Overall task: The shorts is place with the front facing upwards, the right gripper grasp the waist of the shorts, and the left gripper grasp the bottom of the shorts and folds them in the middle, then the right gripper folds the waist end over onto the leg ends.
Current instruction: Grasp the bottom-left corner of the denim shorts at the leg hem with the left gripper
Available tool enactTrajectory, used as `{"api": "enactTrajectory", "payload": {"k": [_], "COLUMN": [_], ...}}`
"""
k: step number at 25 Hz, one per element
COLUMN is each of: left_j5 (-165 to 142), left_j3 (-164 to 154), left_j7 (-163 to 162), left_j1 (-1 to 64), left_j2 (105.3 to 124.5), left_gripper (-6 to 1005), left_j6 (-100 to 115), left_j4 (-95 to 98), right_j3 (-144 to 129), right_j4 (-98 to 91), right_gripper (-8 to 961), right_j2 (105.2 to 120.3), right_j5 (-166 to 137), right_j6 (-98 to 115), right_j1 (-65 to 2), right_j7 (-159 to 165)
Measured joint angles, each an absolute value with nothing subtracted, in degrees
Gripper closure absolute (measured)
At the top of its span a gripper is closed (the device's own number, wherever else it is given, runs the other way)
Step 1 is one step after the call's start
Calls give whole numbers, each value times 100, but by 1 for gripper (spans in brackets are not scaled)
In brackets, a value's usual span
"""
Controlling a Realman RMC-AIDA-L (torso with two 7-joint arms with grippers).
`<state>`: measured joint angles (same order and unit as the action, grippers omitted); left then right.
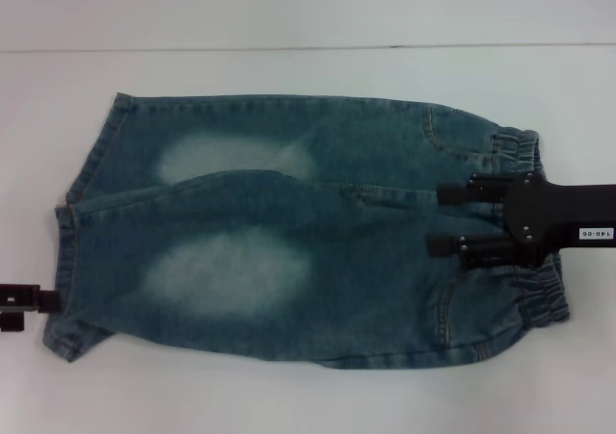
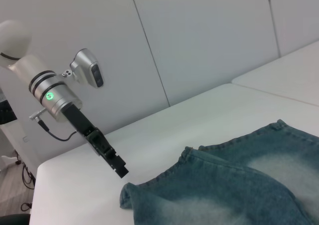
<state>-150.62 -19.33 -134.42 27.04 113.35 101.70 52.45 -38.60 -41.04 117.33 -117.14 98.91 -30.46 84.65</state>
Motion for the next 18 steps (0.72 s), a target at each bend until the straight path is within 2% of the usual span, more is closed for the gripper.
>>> {"api": "enactTrajectory", "payload": {"k": [18], "left_j5": [-15142], "left_j3": [-2095], "left_j7": [-13446], "left_j1": [2778], "left_j2": [11403], "left_gripper": [201], "left_j6": [10051], "left_j4": [4959], "right_j3": [-3895], "right_j4": [-4095], "right_gripper": [87], "right_j2": [11778], "right_j5": [-11705], "right_j6": [9821], "right_j1": [-3188], "right_j7": [8376]}}
